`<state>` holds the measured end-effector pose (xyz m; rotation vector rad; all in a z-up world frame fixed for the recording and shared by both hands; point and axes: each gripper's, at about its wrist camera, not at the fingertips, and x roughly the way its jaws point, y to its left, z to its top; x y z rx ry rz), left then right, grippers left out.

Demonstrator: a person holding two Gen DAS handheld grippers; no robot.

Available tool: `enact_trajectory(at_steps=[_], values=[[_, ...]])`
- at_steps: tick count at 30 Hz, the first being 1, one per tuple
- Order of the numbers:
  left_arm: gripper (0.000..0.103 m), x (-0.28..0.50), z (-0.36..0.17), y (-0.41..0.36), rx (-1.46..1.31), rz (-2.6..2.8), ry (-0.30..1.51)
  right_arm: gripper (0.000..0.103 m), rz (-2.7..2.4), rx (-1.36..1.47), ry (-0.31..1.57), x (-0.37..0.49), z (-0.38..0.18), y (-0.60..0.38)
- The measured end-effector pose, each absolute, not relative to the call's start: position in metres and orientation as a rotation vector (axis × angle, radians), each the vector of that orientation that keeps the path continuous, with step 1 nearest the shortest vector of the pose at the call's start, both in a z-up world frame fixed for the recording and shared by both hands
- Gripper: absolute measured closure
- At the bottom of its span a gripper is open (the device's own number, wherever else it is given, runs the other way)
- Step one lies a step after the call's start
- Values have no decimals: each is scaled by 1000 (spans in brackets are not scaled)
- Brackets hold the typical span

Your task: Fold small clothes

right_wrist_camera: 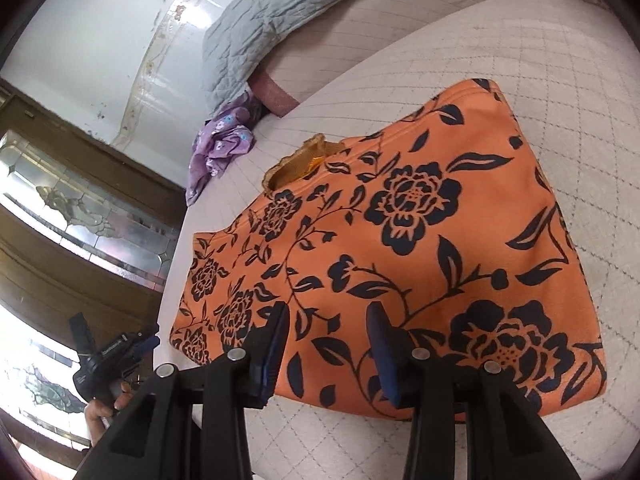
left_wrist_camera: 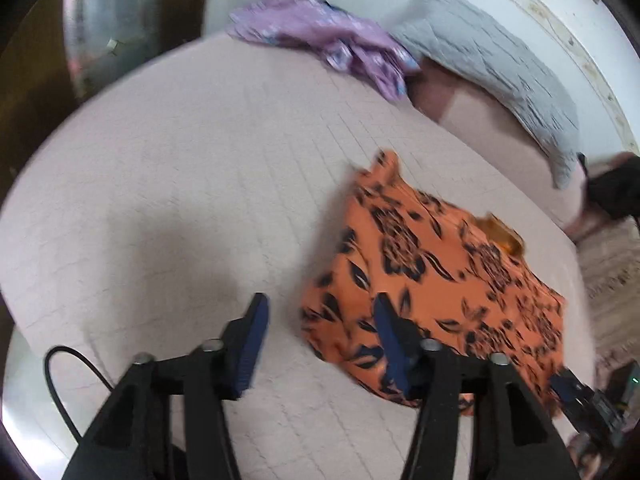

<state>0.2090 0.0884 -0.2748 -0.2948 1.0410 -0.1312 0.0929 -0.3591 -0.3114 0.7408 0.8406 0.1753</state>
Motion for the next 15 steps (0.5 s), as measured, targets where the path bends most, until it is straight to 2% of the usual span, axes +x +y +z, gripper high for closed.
enact_trajectory(at_steps=[2,6,7,8,10,15], values=[[35,207,-279,86,-300,-143,1049,60,170,755,847,94,-314,-361],[35,205,-294,75,-288,-197,1070,60,164,749,876,98,-320,-359],[38,206,-297,71,-282,-217,1072,60,163,744,882,99,-322,-357],[56,208,-301,69,-279,-233,1081,60,161,738,885,100,-322,-356],[72,212,-309,63,-267,-244,1106,60,157,726,888,101,-322,-354],[88,213,-300,60,-234,-297,1083,60,150,738,887,100,-324,-357]])
